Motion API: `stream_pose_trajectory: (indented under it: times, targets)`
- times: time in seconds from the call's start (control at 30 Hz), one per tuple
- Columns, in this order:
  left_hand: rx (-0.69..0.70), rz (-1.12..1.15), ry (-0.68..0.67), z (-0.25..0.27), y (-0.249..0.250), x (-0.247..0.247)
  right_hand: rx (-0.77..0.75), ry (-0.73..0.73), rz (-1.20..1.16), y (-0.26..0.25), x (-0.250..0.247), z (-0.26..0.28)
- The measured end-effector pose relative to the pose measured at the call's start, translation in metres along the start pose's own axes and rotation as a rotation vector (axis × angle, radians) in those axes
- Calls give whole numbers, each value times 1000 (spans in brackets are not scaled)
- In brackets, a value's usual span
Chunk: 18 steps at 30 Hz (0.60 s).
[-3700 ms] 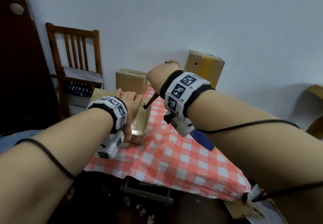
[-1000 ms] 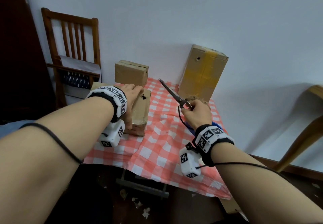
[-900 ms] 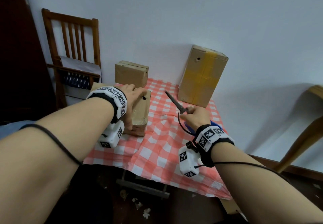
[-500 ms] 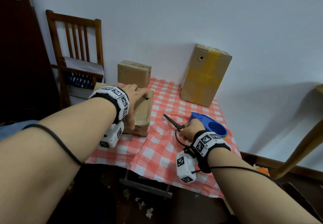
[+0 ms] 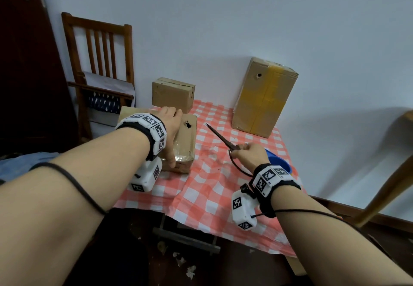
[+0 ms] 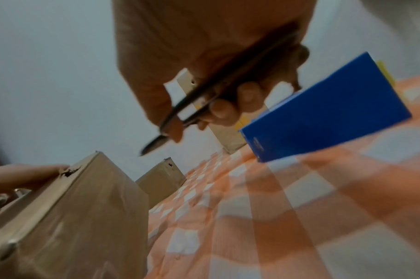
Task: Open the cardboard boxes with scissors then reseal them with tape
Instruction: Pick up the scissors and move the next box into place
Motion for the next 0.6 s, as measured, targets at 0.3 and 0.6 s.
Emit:
stream_pose_trajectory:
  times: [0.3,0.6]
  targets:
    - [-25,-18,61,4,4,0,-180,-18,143,-42,-32,17]
    - [-34,-59,104,8,6,2,70,-111,248,-9,4,7]
Point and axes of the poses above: each hand's wrist, its own z-axis away from the middle knuckle, its own x-axis out of the palm, y = z × x, the point moved 1 cm from there along -z, towards the middle knuckle, and after that the axes turned 12 degrees about -z, right-handed, at the moved point
